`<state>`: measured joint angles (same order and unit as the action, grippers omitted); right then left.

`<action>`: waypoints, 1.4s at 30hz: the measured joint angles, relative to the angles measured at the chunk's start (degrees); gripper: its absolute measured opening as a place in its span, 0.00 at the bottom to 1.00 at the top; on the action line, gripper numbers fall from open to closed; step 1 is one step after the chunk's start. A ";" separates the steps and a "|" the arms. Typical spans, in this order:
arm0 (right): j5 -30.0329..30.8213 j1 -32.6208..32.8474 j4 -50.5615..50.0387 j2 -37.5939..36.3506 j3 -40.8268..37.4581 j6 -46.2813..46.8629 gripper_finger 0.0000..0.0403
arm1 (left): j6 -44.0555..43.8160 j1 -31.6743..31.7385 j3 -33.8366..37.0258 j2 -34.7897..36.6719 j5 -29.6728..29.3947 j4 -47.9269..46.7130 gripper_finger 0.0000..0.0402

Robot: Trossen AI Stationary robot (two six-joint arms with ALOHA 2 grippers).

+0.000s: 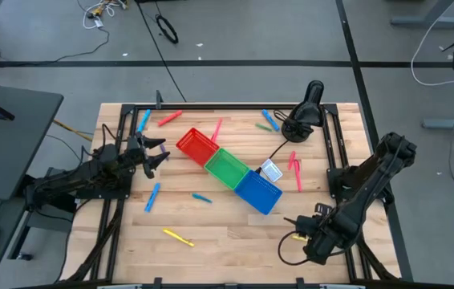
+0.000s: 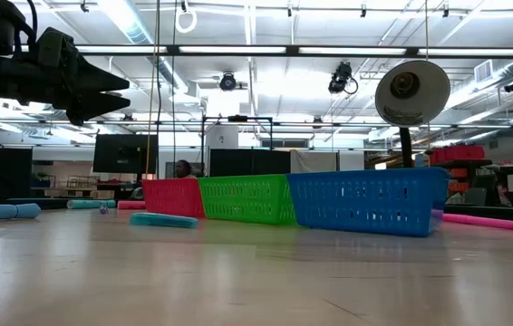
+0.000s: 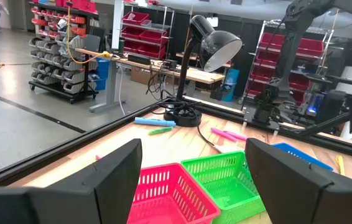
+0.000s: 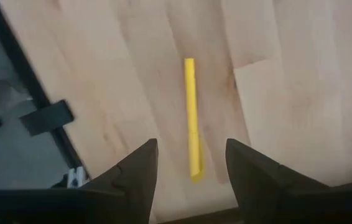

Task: Pick & Place Markers
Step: Put the right yellow marker pen into the red bin

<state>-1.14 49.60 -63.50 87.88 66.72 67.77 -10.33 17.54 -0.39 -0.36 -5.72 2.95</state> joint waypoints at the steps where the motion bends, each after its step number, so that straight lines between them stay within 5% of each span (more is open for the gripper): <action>1: -0.38 0.00 0.78 0.00 -0.72 0.48 0.48 | 0.00 0.01 0.00 0.00 0.01 -0.01 0.73; 42: -0.92 -1.01 22.98 9.29 -15.60 0.78 0.47 | 0.02 0.00 -0.01 0.00 -0.01 0.01 0.73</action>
<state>-2.07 48.60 -40.51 97.17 51.12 68.55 -10.31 17.54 -0.40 -0.36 -5.74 2.96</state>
